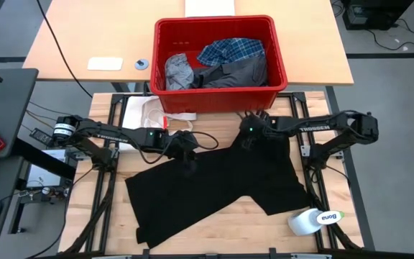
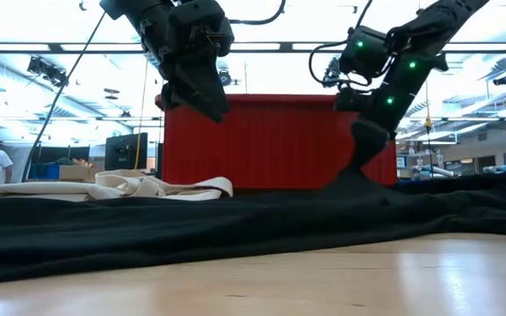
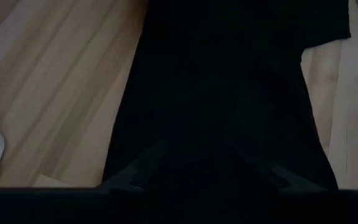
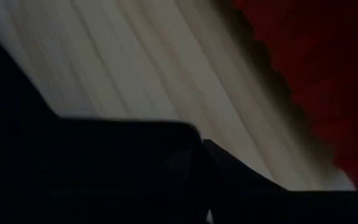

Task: Fold Laundry from Bin
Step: Fold the black shirt

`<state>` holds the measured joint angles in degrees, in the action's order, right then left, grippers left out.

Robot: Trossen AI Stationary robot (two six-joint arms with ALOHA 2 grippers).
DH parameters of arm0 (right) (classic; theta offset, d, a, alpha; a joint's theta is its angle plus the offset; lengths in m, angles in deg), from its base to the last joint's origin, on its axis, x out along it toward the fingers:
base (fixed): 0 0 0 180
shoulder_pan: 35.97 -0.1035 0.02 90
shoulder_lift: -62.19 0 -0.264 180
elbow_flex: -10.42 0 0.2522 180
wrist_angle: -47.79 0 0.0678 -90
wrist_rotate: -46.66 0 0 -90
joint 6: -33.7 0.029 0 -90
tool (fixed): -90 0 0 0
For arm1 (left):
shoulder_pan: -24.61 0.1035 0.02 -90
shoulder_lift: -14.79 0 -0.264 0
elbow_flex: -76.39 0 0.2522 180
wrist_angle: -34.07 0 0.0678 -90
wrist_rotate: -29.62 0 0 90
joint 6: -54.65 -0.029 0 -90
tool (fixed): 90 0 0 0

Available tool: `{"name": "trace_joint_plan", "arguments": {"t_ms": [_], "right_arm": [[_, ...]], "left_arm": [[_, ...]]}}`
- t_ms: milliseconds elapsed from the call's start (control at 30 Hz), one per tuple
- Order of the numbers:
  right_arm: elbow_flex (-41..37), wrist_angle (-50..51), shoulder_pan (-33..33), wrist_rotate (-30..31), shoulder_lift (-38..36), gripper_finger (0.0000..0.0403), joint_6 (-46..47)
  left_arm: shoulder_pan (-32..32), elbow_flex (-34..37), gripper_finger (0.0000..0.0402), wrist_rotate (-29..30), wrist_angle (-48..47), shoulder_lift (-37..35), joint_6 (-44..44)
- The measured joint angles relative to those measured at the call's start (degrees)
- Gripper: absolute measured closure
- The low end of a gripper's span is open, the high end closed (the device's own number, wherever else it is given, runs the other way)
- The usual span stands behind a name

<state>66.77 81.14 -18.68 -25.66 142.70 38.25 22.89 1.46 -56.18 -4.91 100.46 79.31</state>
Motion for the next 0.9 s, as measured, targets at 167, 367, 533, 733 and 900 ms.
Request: {"name": "trace_joint_plan", "arguments": {"t_ms": [167,367,533,733,900], "right_arm": [[0.0,1.33,4.92,-5.27,0.0,0.0295,2.67],[6.09,12.84,8.47,-15.83,-0.01,0.0214,2.32],[12.35,25.39,5.7,-30.11,-0.27,0.0196,-1.68],[11.58,34.53,-7.97,-32.1,-0.81,0.0203,2.67],[4.99,30.83,-17.3,-44.1,-4.38,0.0204,14.03]], "left_arm": [[0.0,0.0,0.0249,-0.01,0.0,0.0,0.04],[0.0,0.0,0.0249,0.01,-0.27,0.0,0.24],[0.0,0.0,0.0249,0.01,-1.63,0.0,0.22],[-0.18,0.0,0.0249,-0.4,-3.92,0.0,0.44],[-1.34,0.0,0.0249,-1.0,-1.64,0.0,0.13]]}}
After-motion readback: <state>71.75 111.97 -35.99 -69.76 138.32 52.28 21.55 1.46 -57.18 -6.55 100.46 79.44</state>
